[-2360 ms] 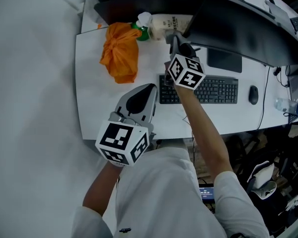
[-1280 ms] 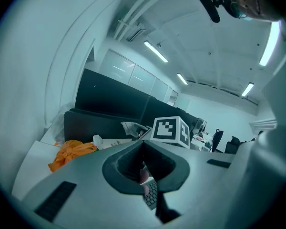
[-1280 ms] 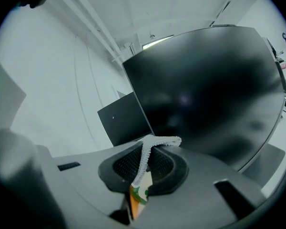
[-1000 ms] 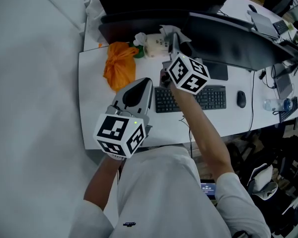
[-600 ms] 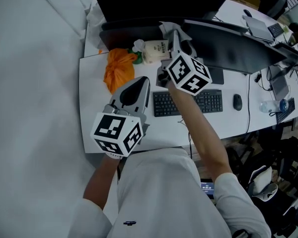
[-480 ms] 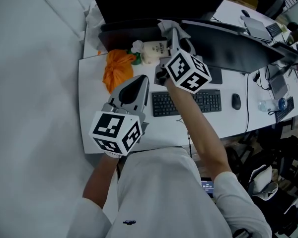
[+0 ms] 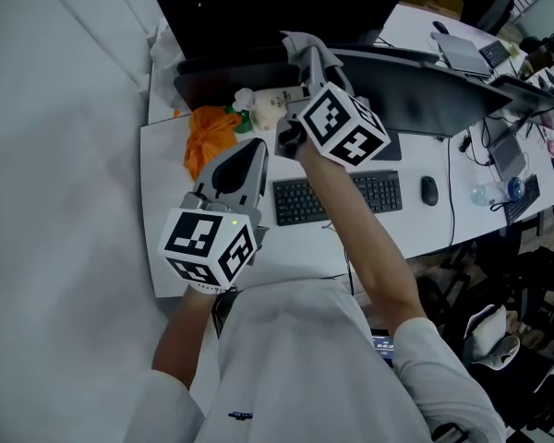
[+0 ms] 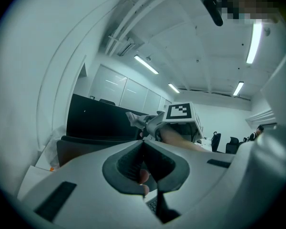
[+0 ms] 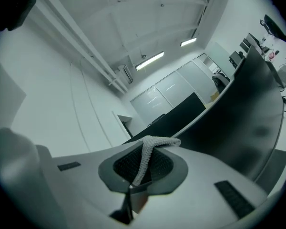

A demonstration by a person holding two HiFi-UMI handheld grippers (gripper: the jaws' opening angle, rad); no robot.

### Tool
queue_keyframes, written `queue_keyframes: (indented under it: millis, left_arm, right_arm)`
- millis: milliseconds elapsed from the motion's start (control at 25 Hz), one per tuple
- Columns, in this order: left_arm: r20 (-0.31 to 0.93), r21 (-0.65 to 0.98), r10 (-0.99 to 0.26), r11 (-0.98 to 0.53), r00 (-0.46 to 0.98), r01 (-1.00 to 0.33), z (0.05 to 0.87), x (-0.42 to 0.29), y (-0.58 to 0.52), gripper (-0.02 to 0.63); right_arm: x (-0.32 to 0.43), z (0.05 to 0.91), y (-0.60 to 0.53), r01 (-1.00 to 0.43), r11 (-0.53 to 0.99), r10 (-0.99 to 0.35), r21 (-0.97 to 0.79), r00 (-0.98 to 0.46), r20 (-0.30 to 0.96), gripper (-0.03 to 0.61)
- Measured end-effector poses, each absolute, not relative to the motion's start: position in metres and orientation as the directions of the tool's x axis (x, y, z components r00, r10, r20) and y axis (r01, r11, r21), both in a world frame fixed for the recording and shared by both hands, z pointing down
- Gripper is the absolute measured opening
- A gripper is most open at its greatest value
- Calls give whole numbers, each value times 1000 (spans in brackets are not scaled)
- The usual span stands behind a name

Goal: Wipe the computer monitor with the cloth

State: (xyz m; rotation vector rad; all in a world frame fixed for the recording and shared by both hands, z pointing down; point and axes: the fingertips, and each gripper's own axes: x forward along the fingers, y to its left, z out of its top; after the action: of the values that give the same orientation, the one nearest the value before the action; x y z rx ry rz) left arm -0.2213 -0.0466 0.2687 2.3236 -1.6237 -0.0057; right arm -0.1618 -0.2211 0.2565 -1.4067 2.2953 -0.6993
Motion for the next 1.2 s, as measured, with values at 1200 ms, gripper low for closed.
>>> queue_keyframes:
  millis: [1200]
  left_arm:
    - [163, 232, -836, -483, 523, -844, 265, -126, -80, 14]
  right_arm:
    - [19, 254, -265, -790, 149, -978, -595, -206, 29, 20]
